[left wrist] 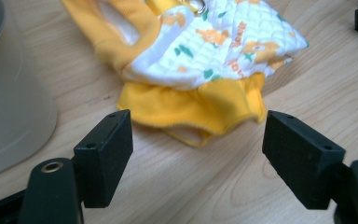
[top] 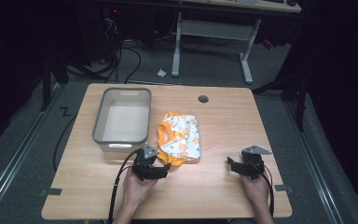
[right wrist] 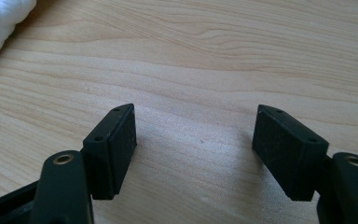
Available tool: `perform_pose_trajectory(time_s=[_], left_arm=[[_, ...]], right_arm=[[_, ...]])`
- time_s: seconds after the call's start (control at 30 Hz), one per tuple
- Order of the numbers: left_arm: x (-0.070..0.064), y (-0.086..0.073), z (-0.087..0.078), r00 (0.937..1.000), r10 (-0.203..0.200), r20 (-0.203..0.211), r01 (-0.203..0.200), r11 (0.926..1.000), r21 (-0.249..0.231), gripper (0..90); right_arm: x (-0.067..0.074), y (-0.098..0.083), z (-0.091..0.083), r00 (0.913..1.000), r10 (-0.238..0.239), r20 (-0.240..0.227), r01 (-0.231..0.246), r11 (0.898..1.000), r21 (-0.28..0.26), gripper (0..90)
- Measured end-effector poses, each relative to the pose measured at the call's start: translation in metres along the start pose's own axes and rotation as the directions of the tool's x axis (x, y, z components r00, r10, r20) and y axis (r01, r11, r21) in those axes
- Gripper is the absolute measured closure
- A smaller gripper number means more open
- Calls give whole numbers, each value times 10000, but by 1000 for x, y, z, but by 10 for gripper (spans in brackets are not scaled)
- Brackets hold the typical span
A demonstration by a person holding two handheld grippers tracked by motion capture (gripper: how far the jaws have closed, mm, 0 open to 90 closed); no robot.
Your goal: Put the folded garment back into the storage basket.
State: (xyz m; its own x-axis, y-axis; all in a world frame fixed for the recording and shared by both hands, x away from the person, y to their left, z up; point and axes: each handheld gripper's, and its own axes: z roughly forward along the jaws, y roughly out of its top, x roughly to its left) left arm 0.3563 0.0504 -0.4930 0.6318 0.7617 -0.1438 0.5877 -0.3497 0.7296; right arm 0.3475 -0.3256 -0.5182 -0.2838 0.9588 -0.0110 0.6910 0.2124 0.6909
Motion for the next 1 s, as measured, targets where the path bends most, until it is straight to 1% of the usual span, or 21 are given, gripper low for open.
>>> perform_pose_trajectory(time_s=[0.17,0.2,0.23,0.27,0.3,0.33,0.4,0.47,0.53,0.63,0.77,0.83,0.9,0.93,1.0], left_arm=[[-5,13,5,9999,107,-84,-107,9999,-24,233],[-5,13,5,9999,107,-84,-107,9999,-24,231],[-7,19,8,9997,195,-113,-195,9998,-17,226],[-8,23,9,9997,226,-107,-226,9997,-11,220],[-8,23,9,9997,226,-107,-226,9997,-11,212],[-8,29,13,9996,249,-128,-249,9997,-4,209],[-7,35,18,9993,294,-237,-291,9995,122,200],[-7,39,22,9996,178,-206,-175,9998,129,199],[-6,44,28,9995,151,-262,-143,9994,312,192],[-5,49,35,9989,181,-437,-164,9991,387,182],[-2,57,44,9984,39,-572,-6,9983,579,155],[0,59,50,9982,-108,-582,153,9968,781,165],[0,59,53,9977,-142,-662,198,9962,851,158],[2,59,59,9963,-183,-835,269,9943,1035,156],[4,58,64,9959,-295,-850,391,9927,1139,155]], right_arm=[[0,0,0,10000,7,-3,-7,10000,2,307],[0,0,0,10000,7,-5,-7,10000,3,308],[0,0,0,10000,6,-3,-6,10000,3,307],[0,0,0,10000,6,-4,-6,10000,3,307],[0,0,0,10000,6,-4,-6,10000,3,307],[0,0,0,10000,8,-3,-8,10000,3,307],[0,0,0,10000,8,-3,-8,10000,2,307],[0,0,0,10000,10,-4,-10,10000,6,307],[0,0,0,10000,0,3,0,10000,2,306],[0,0,0,10000,-1,3,1,10000,1,306],[0,0,0,10000,-12,-5,12,10000,-7,306],[0,0,0,10000,-1,3,1,10000,2,306],[0,0,0,10000,-8,-8,8,10000,-5,306],[0,0,0,10000,-26,-6,26,10000,-11,306],[0,0,0,10000,-21,-5,21,10000,-10,305]])
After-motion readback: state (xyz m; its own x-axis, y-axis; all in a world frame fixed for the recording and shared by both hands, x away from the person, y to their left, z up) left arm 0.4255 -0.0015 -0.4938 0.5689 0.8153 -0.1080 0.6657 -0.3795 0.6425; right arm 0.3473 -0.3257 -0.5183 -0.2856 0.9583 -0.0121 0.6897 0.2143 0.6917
